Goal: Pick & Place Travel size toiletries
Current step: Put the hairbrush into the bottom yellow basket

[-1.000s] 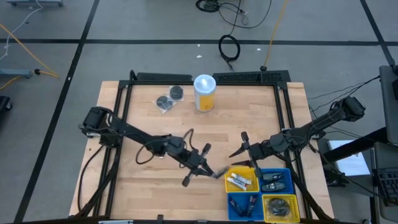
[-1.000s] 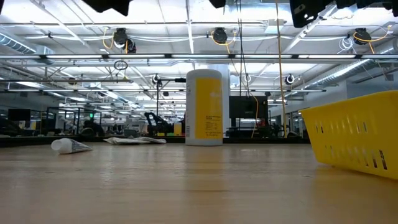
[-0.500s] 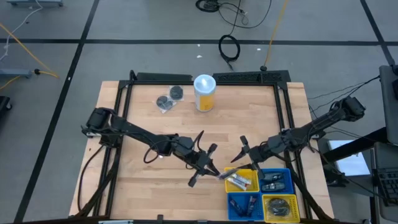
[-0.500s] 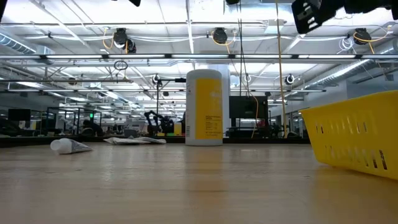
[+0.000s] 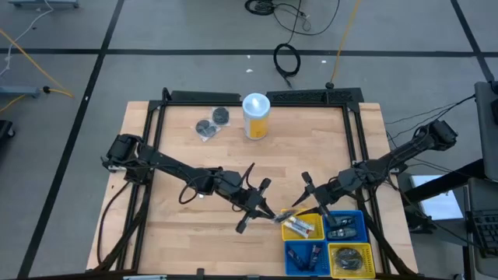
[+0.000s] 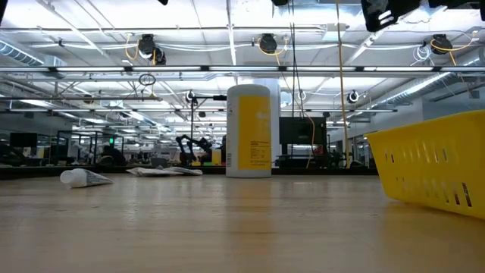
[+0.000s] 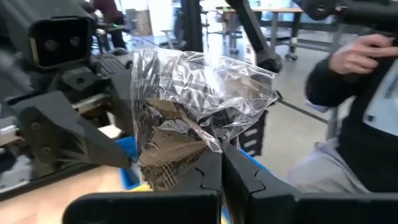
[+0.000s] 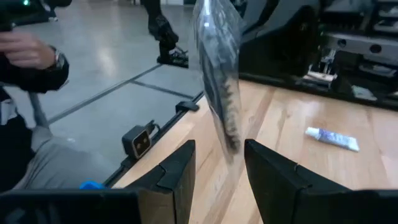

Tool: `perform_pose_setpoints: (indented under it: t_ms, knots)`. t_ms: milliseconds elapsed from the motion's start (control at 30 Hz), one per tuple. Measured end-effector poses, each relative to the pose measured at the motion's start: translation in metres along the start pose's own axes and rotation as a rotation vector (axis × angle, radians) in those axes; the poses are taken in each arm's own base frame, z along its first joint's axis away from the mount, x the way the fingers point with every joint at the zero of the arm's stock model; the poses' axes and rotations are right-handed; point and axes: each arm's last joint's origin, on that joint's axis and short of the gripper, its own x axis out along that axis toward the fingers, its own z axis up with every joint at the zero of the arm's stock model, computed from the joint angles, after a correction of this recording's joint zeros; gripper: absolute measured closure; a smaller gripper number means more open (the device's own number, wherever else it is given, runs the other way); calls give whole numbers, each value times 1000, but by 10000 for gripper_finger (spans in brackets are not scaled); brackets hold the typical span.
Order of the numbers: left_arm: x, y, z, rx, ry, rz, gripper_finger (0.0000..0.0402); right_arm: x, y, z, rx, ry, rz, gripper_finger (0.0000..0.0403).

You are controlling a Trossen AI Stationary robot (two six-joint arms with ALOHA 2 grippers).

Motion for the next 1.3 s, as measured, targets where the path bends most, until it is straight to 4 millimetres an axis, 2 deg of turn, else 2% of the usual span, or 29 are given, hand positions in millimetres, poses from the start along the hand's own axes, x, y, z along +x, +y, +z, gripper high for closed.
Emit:
perform_pose_setpoints:
  t_ms: [200,500,600,767,867,967,1300]
  knots:
    - [-1,4,0,36,8,82,402,5,0,6,-43,-83,-3,273]
    - [-3,12,-1,37,10,121,402,9,-1,4,-54,-83,-5,281]
    - [-3,14,-1,36,11,125,401,9,-1,4,-53,-83,-4,303]
    - [-3,14,-1,34,13,124,401,9,-1,4,-57,-83,-6,379]
    - [-3,14,-1,19,11,125,398,9,-1,4,-60,-83,-6,381]
    - [-3,14,-1,12,14,150,381,9,-1,4,-55,-79,-4,381]
    - [-3,15,-2,-21,22,182,287,2,0,2,33,-28,7,381]
